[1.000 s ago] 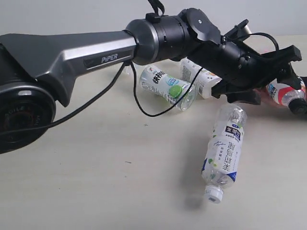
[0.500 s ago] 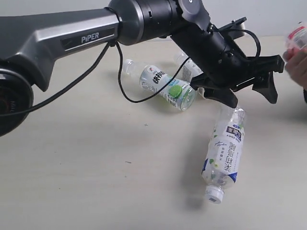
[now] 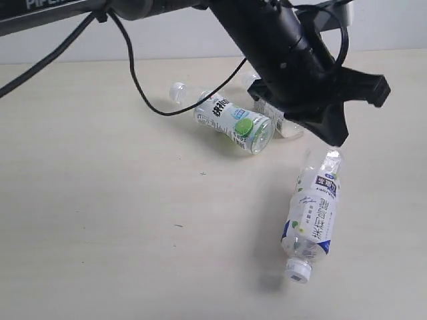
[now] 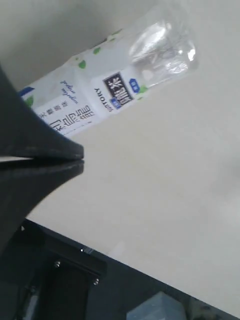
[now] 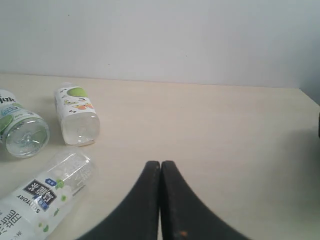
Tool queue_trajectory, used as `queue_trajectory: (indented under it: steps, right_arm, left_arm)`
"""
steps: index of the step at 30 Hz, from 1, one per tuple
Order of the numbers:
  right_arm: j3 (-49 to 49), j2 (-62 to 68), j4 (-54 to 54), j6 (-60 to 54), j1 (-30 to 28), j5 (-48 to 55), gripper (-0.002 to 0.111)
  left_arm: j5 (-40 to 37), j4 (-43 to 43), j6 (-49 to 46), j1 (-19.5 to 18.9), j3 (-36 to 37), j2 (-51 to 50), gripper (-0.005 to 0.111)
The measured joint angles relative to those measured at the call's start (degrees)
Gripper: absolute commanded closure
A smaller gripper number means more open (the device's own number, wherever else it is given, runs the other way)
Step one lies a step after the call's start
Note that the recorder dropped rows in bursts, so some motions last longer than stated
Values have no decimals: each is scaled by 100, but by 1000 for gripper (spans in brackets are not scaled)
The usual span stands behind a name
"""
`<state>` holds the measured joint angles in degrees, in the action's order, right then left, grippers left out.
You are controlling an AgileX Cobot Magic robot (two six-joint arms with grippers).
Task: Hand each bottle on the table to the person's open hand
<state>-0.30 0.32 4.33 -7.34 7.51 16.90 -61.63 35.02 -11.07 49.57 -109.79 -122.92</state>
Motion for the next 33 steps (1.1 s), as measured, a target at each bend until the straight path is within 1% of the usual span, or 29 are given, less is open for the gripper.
queue_trajectory:
  steps: [6, 7, 12, 16, 20, 25, 30, 32, 33]
  right_arm:
    - [0, 0, 0, 0, 0, 0, 108]
    - [0, 0, 0, 0, 0, 0, 108]
    - [0, 0, 0, 0, 0, 0, 108]
    - [0, 0, 0, 0, 0, 0, 108]
    - [0, 0, 0, 0, 0, 0, 108]
    - [0, 0, 0, 0, 0, 0, 108]
    - [0, 0, 0, 0, 0, 0, 108]
    - [0, 0, 0, 0, 0, 0, 108]
    - [0, 0, 0, 0, 0, 0, 108]
  left_arm:
    - [871, -24, -761, 107, 1839, 1035, 107]
    - [1066, -38, -895, 107, 2280, 1331, 107]
    - [2115, -148, -1451, 75, 3955, 2597, 107]
    - [2757, -410, -1565, 75, 5010, 3696, 107]
    - [3197, -641, -1599, 75, 5811, 4631, 107]
    - [3595, -723, -1587, 75, 6457, 5487, 107]
    - [3998, -723, -1452, 75, 6957, 5963, 107]
    - [4279, -723, -1438, 75, 7301, 6108, 107]
    - [4646, -741, -1428, 75, 7577, 6225, 107]
